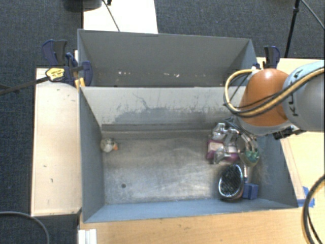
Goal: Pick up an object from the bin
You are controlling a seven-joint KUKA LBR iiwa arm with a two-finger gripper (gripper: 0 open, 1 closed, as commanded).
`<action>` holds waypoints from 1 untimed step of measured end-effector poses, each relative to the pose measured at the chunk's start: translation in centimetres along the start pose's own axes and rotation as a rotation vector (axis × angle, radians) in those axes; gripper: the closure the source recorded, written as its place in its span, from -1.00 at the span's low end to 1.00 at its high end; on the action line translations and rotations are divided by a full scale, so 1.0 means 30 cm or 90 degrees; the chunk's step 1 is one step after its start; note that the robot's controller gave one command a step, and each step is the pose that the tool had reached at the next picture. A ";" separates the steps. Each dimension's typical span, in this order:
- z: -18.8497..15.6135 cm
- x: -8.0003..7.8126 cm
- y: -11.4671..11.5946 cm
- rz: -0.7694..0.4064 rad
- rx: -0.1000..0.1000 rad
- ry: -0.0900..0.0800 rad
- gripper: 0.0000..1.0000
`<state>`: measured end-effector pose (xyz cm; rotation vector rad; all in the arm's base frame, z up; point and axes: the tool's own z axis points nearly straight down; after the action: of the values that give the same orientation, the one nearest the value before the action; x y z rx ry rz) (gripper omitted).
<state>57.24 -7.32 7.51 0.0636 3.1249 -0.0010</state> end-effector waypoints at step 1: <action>-0.390 0.029 -0.164 -0.147 0.001 0.006 1.00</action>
Offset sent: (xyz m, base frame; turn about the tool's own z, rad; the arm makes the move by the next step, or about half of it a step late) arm -0.0134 -0.0470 0.1135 -0.2339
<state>55.98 -12.20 19.19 -0.2979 3.1203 -0.0051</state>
